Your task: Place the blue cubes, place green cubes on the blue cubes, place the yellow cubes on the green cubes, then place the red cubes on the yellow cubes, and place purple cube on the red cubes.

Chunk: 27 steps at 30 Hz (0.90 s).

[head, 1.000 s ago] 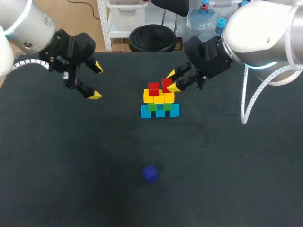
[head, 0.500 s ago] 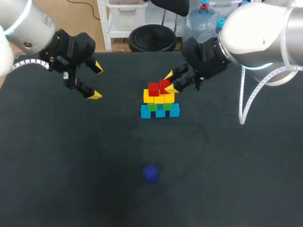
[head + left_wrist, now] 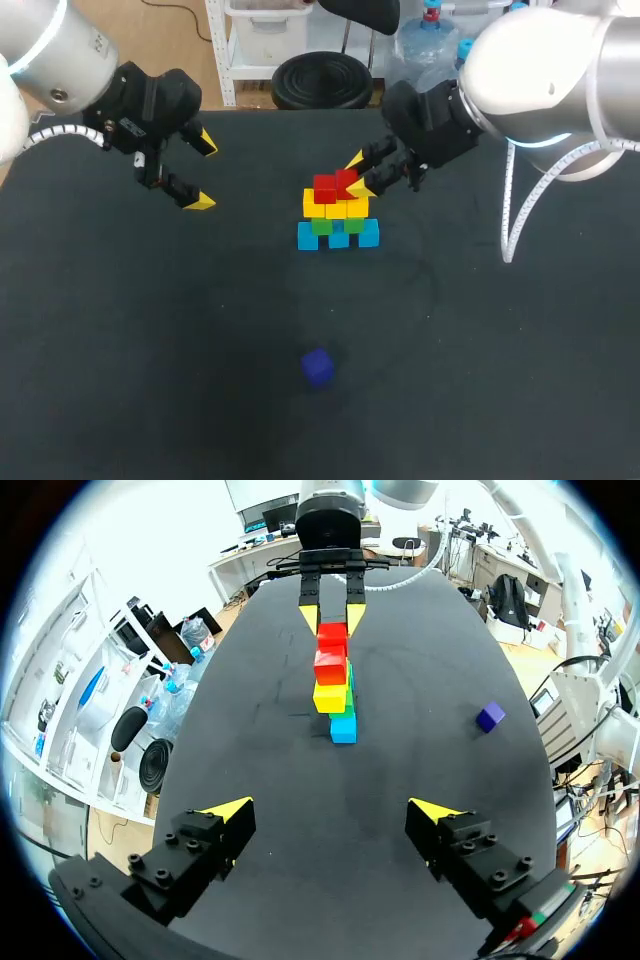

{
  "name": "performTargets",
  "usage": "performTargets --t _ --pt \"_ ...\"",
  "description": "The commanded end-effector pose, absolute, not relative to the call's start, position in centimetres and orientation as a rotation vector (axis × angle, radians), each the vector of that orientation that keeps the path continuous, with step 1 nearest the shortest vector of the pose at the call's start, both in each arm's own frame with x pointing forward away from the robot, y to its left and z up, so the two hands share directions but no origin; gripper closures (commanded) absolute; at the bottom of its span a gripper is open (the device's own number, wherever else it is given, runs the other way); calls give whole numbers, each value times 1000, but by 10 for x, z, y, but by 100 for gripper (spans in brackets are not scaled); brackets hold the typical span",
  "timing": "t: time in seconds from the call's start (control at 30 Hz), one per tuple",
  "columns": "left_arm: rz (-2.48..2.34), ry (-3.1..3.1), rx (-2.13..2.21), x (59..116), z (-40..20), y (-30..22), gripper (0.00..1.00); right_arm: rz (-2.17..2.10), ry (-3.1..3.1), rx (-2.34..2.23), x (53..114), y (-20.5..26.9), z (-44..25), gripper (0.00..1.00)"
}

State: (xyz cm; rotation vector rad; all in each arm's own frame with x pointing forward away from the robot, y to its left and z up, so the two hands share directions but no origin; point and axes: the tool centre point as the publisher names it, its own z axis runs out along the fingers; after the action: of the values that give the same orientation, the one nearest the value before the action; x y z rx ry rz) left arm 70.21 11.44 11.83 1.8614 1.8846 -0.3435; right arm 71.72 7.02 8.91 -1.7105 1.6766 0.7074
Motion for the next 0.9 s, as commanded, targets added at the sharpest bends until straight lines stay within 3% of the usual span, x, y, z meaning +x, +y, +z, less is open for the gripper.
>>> performTargets --t 0.03,0.9 --pt "-346 1879 1863 702 118 116 0 711 1679 -1710 720 71 88 100" --pt "-346 1879 1863 702 118 116 0 717 1691 -1710 720 71 84 100"
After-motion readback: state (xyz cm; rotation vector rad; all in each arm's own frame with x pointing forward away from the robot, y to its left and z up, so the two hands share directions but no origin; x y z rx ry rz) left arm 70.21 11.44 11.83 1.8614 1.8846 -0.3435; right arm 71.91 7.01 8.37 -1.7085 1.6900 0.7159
